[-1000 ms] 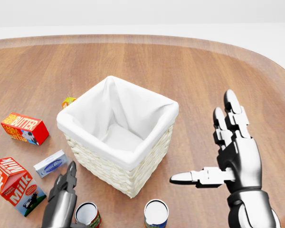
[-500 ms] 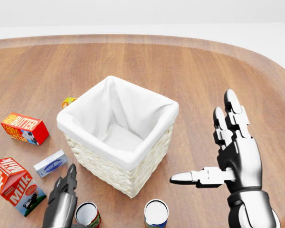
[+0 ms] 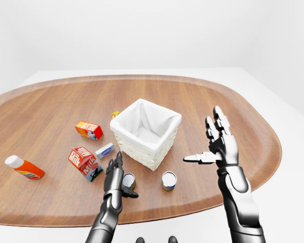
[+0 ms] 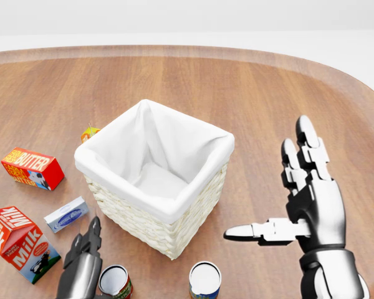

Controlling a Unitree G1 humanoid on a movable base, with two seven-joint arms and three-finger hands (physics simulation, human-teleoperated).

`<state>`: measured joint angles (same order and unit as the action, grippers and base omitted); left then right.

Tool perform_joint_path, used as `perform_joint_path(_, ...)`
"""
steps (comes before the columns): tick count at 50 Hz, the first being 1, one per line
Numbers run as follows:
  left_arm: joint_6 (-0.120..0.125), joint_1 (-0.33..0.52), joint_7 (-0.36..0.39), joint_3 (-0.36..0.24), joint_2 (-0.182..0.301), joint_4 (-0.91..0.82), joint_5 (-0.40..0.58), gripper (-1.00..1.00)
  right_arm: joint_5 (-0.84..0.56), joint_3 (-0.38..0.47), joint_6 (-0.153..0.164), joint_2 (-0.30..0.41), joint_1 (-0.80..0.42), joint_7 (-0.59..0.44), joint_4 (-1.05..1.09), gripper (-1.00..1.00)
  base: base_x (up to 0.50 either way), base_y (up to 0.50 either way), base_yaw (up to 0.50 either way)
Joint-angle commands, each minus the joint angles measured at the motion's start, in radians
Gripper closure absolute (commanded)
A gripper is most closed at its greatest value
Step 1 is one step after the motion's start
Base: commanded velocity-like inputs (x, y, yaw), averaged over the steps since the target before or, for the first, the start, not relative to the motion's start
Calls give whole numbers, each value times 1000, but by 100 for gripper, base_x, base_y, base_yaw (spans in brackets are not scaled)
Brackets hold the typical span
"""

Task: Pick up the tomato sauce, and put it in the basket.

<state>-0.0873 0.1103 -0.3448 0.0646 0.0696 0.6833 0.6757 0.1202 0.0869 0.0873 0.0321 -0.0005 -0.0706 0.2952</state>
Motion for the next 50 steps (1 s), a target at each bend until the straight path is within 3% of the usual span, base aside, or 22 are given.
perform_joint_path(1,0,5,-5,1,0,13,1,-100,0,1,0,0,1,0,5,-100,0,0,0)
perform_joint_path(50,0,26,-23,4,0,68,5,-100,0,-1,0,-1,-1,1,-8,-100,0,0,0)
